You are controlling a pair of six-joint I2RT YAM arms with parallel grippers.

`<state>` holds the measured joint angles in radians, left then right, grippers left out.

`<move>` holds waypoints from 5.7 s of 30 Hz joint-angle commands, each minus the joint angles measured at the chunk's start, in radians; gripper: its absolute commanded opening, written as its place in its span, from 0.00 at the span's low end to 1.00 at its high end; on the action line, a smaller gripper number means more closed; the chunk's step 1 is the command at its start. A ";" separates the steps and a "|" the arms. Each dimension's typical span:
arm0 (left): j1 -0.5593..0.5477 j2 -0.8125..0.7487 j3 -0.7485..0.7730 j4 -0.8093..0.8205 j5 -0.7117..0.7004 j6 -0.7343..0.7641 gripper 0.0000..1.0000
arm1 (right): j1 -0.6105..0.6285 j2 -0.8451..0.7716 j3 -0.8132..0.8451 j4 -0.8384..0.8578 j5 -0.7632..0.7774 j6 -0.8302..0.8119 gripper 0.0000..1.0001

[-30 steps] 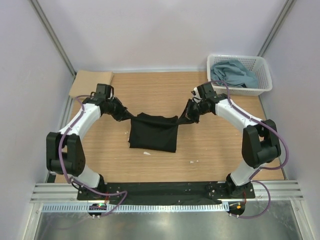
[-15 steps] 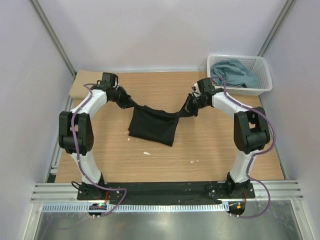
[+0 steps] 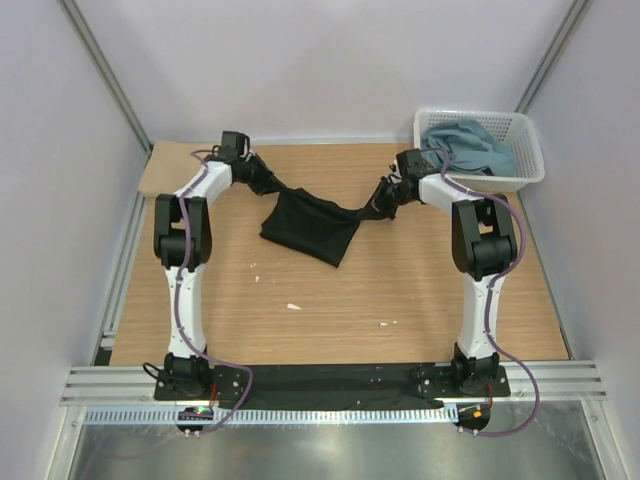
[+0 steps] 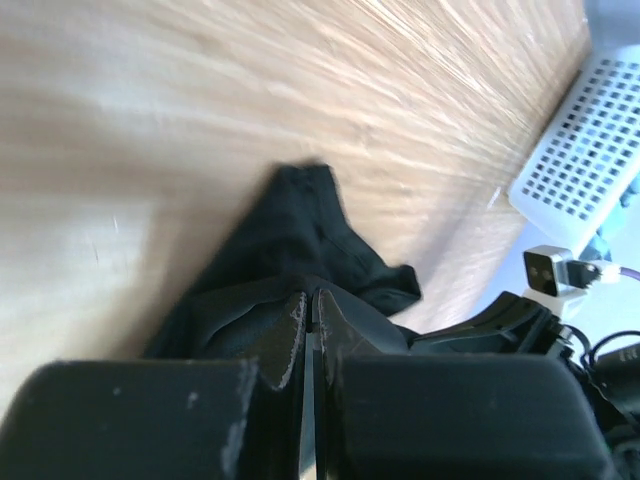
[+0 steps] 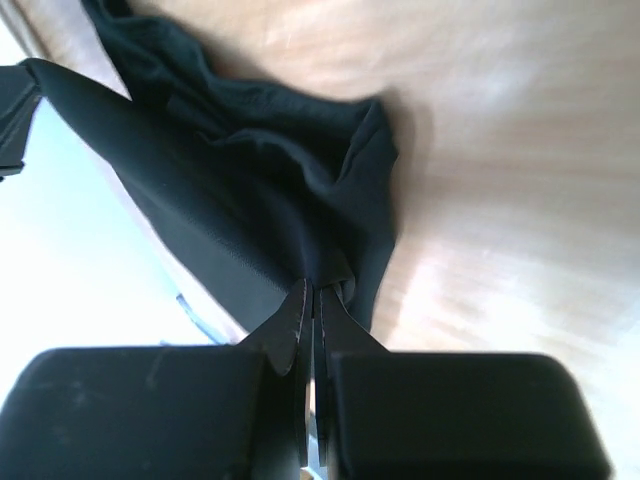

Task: Fold and stack the t-shirts
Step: Fold the tshirt

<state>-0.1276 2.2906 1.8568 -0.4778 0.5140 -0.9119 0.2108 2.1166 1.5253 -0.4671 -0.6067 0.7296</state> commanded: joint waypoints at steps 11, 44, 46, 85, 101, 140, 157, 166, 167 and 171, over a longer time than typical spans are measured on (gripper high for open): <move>-0.017 0.034 0.183 -0.056 -0.090 0.123 0.31 | -0.008 0.059 0.165 -0.059 0.111 -0.090 0.45; -0.164 -0.528 -0.289 -0.266 -0.169 0.252 0.29 | 0.064 0.010 -0.022 0.100 0.025 -0.044 0.22; -0.171 -0.552 -0.297 -0.286 -0.177 0.248 0.29 | 0.093 -0.062 -0.170 0.160 0.010 -0.021 0.21; -0.646 -0.324 -0.222 -0.352 -0.631 0.222 0.44 | 0.053 -0.168 -0.240 0.248 0.001 0.010 0.44; -0.577 -0.083 0.031 -0.418 -0.651 0.258 0.43 | 0.062 -0.221 -0.416 0.344 -0.021 0.040 0.20; -0.567 -0.123 0.091 -0.473 -0.646 0.283 0.00 | 0.160 0.008 -0.295 0.490 -0.029 0.176 0.04; -0.573 -0.079 0.100 -0.456 -0.543 0.242 0.00 | 0.160 0.026 -0.286 0.390 0.010 0.131 0.03; -0.575 -0.040 0.173 -0.466 -0.540 0.235 0.00 | 0.160 0.023 -0.298 0.390 0.007 0.133 0.03; -0.573 -0.036 0.179 -0.466 -0.539 0.235 0.00 | 0.160 0.025 -0.301 0.392 0.005 0.133 0.03; -0.572 -0.007 0.193 -0.473 -0.523 0.235 0.00 | 0.162 0.023 -0.306 0.387 0.002 0.133 0.03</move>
<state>-0.6994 2.2688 2.0064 -0.9482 -0.0326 -0.6704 0.3695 2.1166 1.2266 -0.0315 -0.6533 0.8886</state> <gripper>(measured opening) 0.005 0.039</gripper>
